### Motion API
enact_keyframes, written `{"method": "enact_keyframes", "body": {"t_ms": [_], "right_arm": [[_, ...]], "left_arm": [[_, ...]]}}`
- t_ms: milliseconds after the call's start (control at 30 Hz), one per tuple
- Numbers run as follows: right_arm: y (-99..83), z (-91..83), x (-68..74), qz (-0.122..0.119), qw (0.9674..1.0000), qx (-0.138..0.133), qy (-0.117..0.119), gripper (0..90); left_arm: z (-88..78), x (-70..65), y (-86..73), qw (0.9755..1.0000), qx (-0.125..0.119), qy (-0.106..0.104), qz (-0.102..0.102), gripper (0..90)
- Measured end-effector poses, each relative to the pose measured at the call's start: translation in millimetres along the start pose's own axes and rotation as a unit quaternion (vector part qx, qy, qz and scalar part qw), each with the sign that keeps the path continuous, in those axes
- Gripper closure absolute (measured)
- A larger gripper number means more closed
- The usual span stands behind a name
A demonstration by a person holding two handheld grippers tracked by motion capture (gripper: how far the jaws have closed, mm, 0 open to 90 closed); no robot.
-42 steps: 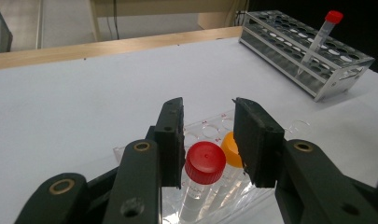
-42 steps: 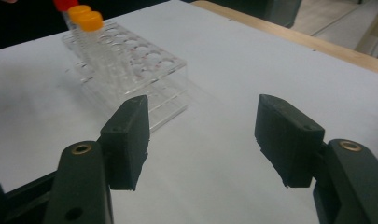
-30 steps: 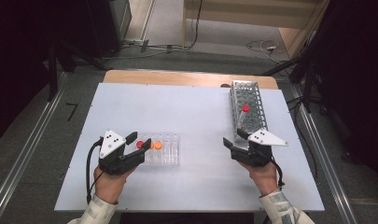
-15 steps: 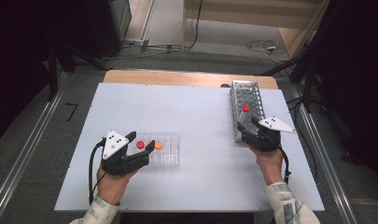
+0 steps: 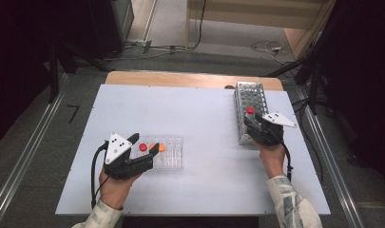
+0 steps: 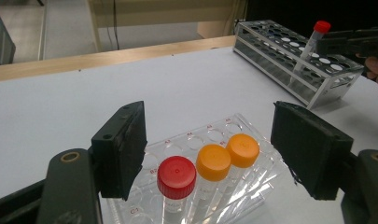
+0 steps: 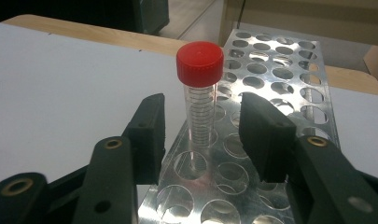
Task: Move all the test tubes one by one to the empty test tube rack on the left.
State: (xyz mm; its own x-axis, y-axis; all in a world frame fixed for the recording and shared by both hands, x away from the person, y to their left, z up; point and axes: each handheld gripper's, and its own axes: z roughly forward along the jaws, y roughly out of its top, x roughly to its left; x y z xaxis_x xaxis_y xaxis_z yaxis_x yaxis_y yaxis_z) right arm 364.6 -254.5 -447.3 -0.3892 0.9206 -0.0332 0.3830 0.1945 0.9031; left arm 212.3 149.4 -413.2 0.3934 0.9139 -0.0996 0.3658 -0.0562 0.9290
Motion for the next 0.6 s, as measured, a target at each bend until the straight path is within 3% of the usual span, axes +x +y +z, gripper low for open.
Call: {"method": "enact_keyframes", "body": {"t_ms": [200, 433, 600], "right_arm": [[-1.7, 8.3, -2.6, 0.009, 1.0000, -0.003, -0.003, 58.7], [-3.5, 14.2, 1.3, -0.004, 1.0000, -0.001, -0.004, 69.7], [1.9, 9.6, 0.7, -0.007, 0.9999, -0.008, -0.006, 70.9]], "left_arm": [[0.7, 0.6, -0.7, 1.0000, 0.003, 0.000, 0.000, 26.9], [1.2, -0.6, -0.9, 1.0000, 0.003, -0.002, 0.001, 26.8], [1.5, -0.1, -1.5, 1.0000, 0.004, -0.001, 0.001, 26.8]]}}
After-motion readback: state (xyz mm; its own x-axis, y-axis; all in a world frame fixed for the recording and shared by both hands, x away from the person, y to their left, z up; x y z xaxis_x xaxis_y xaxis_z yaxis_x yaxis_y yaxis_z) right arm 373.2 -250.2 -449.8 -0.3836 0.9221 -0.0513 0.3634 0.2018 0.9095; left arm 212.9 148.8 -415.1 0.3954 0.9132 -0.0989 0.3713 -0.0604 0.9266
